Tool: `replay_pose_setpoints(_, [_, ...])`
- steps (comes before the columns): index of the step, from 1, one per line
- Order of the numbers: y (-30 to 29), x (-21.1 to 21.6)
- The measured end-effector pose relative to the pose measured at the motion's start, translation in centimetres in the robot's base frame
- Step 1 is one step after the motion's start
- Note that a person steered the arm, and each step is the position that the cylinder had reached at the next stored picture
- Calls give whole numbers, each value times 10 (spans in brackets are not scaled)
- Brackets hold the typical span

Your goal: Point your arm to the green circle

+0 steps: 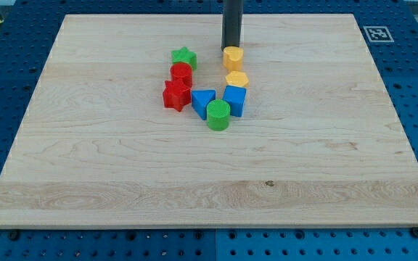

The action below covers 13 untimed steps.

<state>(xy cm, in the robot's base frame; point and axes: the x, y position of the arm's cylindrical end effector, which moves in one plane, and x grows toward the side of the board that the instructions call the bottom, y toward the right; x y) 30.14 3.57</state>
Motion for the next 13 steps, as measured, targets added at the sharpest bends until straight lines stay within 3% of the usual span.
replay_pose_setpoints(5, [18, 14])
replay_pose_setpoints(7, [63, 26])
replay_pose_setpoints(10, [83, 186])
replay_pose_setpoints(11, [50, 234])
replay_pose_setpoints(13, [-23, 215])
